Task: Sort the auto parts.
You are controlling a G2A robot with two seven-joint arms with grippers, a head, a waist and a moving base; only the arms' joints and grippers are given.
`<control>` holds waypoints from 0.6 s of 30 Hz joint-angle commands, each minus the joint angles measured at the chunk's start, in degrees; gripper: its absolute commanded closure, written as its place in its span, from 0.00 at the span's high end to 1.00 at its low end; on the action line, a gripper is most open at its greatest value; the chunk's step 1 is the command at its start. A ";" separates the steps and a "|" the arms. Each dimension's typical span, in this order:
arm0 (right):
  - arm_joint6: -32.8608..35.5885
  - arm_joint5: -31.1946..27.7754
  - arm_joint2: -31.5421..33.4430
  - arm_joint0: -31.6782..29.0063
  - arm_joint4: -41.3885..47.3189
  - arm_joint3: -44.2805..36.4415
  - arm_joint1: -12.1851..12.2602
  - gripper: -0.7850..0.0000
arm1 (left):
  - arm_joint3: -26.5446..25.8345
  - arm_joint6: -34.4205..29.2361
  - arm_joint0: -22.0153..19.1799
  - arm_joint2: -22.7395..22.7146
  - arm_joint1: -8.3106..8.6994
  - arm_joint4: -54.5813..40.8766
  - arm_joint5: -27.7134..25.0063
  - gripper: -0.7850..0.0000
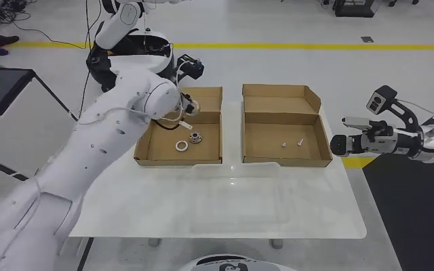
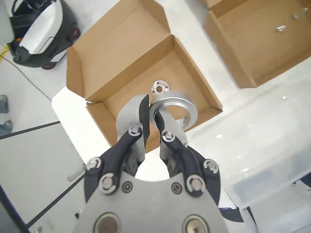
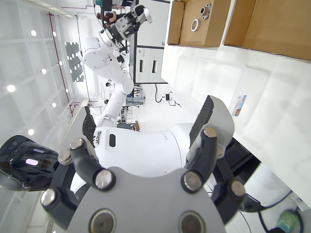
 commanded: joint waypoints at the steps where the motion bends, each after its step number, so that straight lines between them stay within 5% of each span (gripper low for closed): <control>1: 0.00 -0.01 0.01 -0.01 0.02 0.00 0.00 1.00 | 3.86 -1.08 -1.80 2.91 -1.02 2.33 -1.13 0.00; 9: 0.00 -0.01 0.01 -0.01 0.02 0.00 0.00 1.00 | 16.29 -0.73 -4.56 9.20 -4.94 4.03 -2.11 0.00; 18: 0.00 -0.01 0.01 -0.01 0.02 0.00 0.00 1.00 | 25.03 2.34 -1.41 9.22 -6.26 2.54 -0.47 0.00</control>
